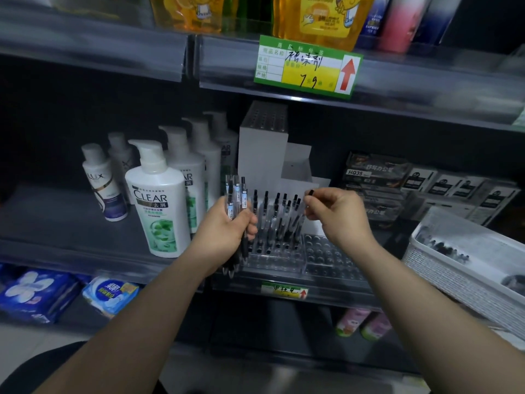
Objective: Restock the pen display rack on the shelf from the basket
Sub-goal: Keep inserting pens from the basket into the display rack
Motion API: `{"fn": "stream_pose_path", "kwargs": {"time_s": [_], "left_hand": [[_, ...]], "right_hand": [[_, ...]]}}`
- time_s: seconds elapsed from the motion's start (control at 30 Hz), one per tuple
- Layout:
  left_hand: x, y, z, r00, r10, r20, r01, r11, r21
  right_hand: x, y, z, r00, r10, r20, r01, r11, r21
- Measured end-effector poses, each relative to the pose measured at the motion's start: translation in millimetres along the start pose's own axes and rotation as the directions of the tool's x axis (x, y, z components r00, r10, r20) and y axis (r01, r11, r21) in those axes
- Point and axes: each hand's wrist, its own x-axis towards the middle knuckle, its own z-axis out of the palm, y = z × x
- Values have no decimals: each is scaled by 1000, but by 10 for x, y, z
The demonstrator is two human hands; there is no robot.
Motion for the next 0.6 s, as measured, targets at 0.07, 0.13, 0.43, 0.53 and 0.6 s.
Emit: {"fn": "stream_pose_path", "kwargs": {"time_s": [0.07, 0.13, 0.43, 0.53, 0.6], "left_hand": [[1, -7, 8, 999, -30, 16, 30, 1000, 0], [12, -19, 4, 1000, -28, 13, 28, 999, 18], [21, -1, 18, 1000, 7, -25, -9, 997, -78], [21, -8, 12, 1000, -13, -23, 9, 987, -158], [14, -16, 11, 1000, -21, -17, 18, 986, -164]], "right_hand": [[-12, 34, 53, 1000, -8, 19, 9, 999, -39], [-27, 51, 105, 998, -30, 56, 35, 995, -95], [-32, 47, 314, 982, -135, 134, 168, 945, -280], [-2, 68, 324, 986, -105, 127, 138, 948, -288], [7, 80, 317, 990, -89, 113, 118, 951, -285]]}}
